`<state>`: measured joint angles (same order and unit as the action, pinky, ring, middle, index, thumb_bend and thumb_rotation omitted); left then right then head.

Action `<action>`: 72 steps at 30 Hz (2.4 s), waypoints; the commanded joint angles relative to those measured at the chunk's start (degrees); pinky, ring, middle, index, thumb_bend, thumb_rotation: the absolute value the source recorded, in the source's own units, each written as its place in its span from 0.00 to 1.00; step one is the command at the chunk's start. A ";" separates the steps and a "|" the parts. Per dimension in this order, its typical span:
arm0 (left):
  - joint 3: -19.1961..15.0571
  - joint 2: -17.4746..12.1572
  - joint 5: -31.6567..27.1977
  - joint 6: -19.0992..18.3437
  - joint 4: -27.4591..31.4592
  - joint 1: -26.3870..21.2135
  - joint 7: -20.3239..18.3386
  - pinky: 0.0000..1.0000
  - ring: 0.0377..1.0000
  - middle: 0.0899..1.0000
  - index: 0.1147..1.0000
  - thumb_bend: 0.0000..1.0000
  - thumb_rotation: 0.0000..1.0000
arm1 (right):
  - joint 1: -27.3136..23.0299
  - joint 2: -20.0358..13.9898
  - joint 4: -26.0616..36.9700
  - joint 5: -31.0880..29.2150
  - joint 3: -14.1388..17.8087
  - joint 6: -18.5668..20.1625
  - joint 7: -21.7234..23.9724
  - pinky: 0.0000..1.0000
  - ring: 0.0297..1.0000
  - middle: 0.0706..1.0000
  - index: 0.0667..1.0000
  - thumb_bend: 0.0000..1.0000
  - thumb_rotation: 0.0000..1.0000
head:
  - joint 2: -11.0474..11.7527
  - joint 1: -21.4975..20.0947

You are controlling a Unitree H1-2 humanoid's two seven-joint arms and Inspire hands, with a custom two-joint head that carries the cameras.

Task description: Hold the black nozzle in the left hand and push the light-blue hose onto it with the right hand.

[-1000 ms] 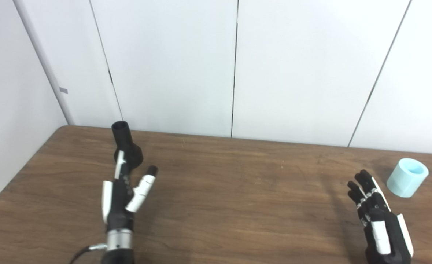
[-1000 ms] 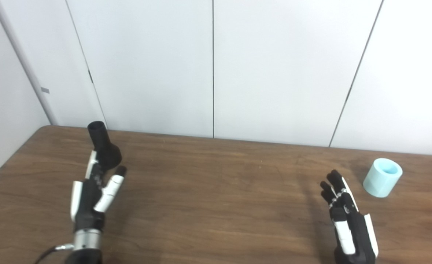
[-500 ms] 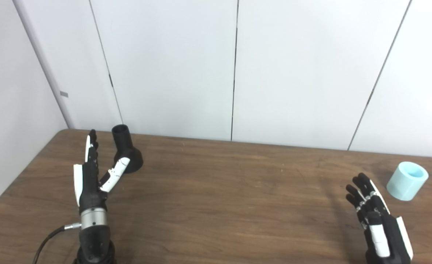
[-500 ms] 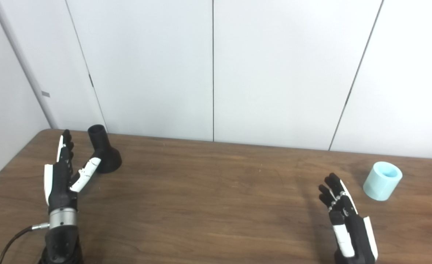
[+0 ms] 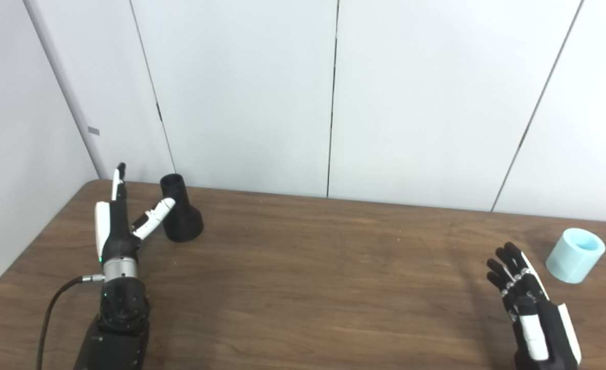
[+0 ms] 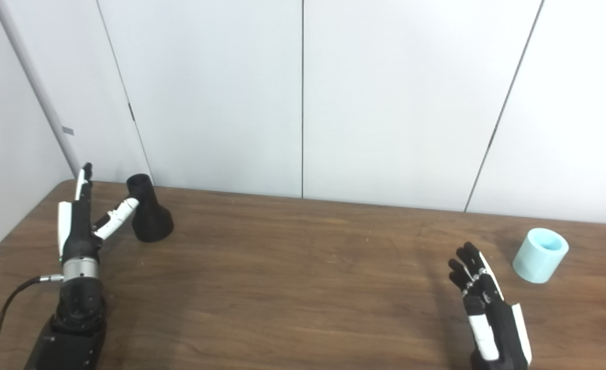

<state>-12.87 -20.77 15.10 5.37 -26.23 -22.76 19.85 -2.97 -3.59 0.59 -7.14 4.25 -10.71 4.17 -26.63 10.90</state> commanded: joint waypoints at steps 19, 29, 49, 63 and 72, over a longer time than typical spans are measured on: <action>6.52 -6.66 4.04 -6.52 -4.63 -7.55 -2.93 1.00 1.00 1.00 0.79 0.79 0.32 | 2.70 0.90 -0.71 -0.39 -1.20 2.16 0.60 0.89 0.88 0.90 0.90 0.71 0.81 | -2.20 -0.45; 8.28 -6.76 5.96 -6.83 -10.18 -10.88 0.28 1.00 0.96 0.95 0.64 0.79 0.35 | 2.98 0.83 0.85 -0.48 -1.53 3.88 0.77 0.87 0.87 0.90 0.89 0.72 0.80 | -3.01 -0.81; 12.86 -7.67 7.10 -11.95 -10.37 -10.08 -5.38 1.00 0.97 0.85 0.46 0.54 0.14 | 3.23 0.71 3.16 -0.82 -1.87 7.03 0.55 0.84 0.86 0.87 0.87 0.70 0.78 | -4.40 -1.41; 16.01 -8.02 6.58 -7.97 -9.04 -8.43 -7.96 1.00 0.92 0.77 0.42 0.50 0.08 | 3.26 1.20 4.14 -1.04 -1.68 8.92 0.46 0.83 0.85 0.86 0.84 0.71 0.75 | -5.09 -1.64; 16.96 -4.55 5.91 -5.43 -4.03 -4.04 -8.71 1.00 0.91 0.76 0.42 0.50 0.08 | 3.40 1.19 5.20 -1.01 -1.82 9.81 0.58 0.83 0.85 0.86 0.84 0.71 0.75 | -5.54 -1.83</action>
<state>3.35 -25.23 20.15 -0.58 -30.94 -26.73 11.62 -0.40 -2.94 5.54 -7.35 2.71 -0.36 4.42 -32.08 9.05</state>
